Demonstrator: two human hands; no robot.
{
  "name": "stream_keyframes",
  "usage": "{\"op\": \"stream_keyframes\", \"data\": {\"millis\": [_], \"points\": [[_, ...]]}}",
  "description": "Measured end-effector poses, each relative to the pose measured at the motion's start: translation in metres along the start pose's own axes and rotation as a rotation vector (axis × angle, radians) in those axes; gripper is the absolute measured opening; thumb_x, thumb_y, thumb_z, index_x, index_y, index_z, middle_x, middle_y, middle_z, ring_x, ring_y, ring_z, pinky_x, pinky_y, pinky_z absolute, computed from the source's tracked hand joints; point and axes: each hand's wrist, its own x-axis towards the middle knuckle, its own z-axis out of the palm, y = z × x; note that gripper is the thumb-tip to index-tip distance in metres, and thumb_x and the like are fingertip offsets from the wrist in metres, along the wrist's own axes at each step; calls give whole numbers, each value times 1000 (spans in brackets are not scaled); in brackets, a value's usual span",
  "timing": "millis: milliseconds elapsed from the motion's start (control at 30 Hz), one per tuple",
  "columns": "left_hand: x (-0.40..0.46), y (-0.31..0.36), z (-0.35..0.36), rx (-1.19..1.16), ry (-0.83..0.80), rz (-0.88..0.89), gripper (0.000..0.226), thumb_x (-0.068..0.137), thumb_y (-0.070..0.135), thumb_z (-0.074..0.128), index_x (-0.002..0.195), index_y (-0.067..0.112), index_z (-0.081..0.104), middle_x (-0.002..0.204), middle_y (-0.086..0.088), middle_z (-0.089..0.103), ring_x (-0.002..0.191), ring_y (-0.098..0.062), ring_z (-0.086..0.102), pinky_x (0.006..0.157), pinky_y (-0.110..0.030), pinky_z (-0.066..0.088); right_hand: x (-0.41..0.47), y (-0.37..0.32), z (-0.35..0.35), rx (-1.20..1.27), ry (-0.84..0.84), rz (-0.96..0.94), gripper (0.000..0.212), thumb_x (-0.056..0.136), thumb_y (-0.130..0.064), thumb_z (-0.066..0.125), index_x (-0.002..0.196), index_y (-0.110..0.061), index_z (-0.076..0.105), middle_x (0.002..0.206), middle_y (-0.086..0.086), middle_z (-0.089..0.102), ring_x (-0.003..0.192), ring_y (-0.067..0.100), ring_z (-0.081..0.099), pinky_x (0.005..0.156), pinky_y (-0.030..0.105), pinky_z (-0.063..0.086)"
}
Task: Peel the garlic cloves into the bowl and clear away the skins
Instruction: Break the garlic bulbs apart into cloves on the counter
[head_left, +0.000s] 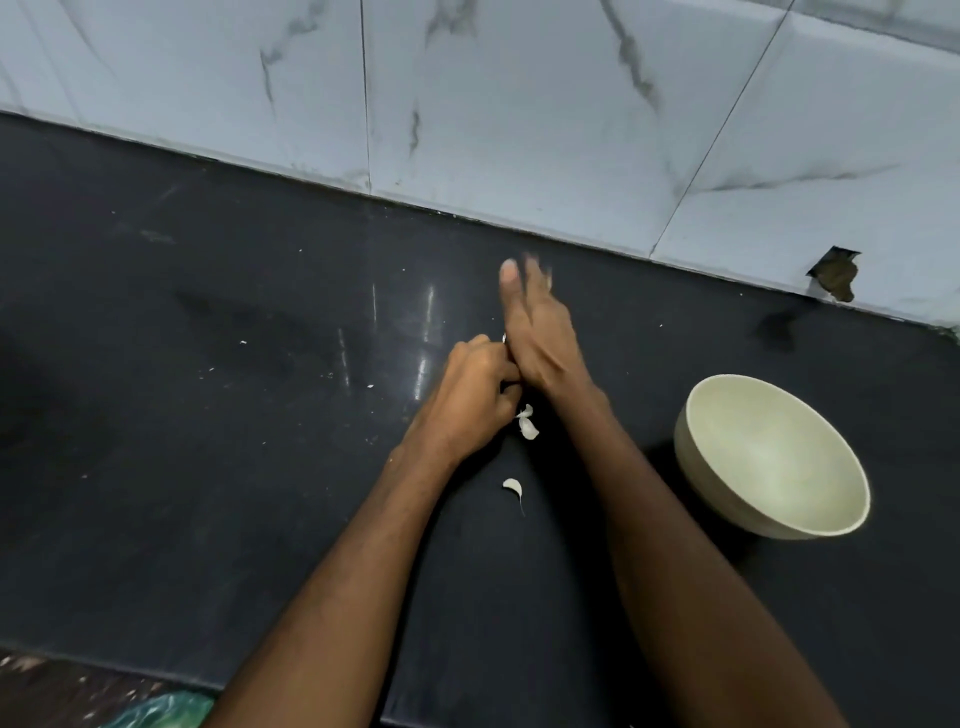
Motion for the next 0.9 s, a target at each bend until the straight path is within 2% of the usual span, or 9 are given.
{"op": "stream_keyframes", "data": {"millis": [100,233,300,400,500,600,667,767,900], "points": [[1,2,-2,6,-9,-12,19,74,-3,58,58,4,65,59,-3,58,64,-14,40,63,-42,47,-4,12,11,52,-47,32,57,106,-66,20,148,-29,34,146,5,55,127,25,57,108,46,43],[-1,0,-1,-16,5,-8,25,78,-6,65,85,9,83,65,-4,63,69,-19,49,65,-25,40,10,-18,-22,206,20,68,46,109,-59,20,132,-26,41,105,-8,62,99,13,63,73,24,39],[2,-3,-1,-43,10,-23,30,81,-7,66,93,12,85,65,-1,63,70,-16,46,64,-13,34,19,-40,-40,332,144,22,48,108,-61,17,137,-31,41,125,-8,63,120,3,59,78,14,34],[1,-1,1,-19,16,-7,27,80,-6,65,89,12,84,64,1,64,69,-13,42,65,-14,35,12,-39,-28,328,154,1,56,105,-68,19,137,-28,42,115,-17,60,89,-23,52,81,18,39],[0,-2,0,-11,-24,8,20,78,-5,63,67,6,74,63,0,62,66,-10,39,68,-36,46,-10,-6,2,214,92,52,48,106,-66,29,122,-23,43,102,-8,61,76,-3,55,77,27,42],[3,-5,0,19,-24,0,20,80,-4,62,76,6,79,65,-1,62,69,-14,44,70,-33,44,-5,-6,3,218,15,115,41,110,-56,25,121,-20,41,103,5,65,72,12,55,67,22,41],[0,-3,2,11,-8,-4,22,81,-4,64,86,8,82,67,-4,64,71,-18,48,69,-31,42,8,-16,-12,262,33,115,50,107,-64,19,126,-23,40,130,10,64,82,7,57,72,12,40],[2,-6,4,29,-21,-28,18,81,-4,62,78,5,78,64,-4,60,72,-20,48,70,-37,42,27,-37,-32,470,132,38,59,98,-73,16,133,-31,40,140,-6,58,122,-2,52,102,27,36],[1,-5,4,57,-36,-10,18,79,-6,60,71,3,73,66,-5,60,71,-20,45,72,-40,41,6,-15,-6,408,71,112,62,94,-80,19,125,-32,43,127,-7,63,103,-6,57,90,26,43]]}}
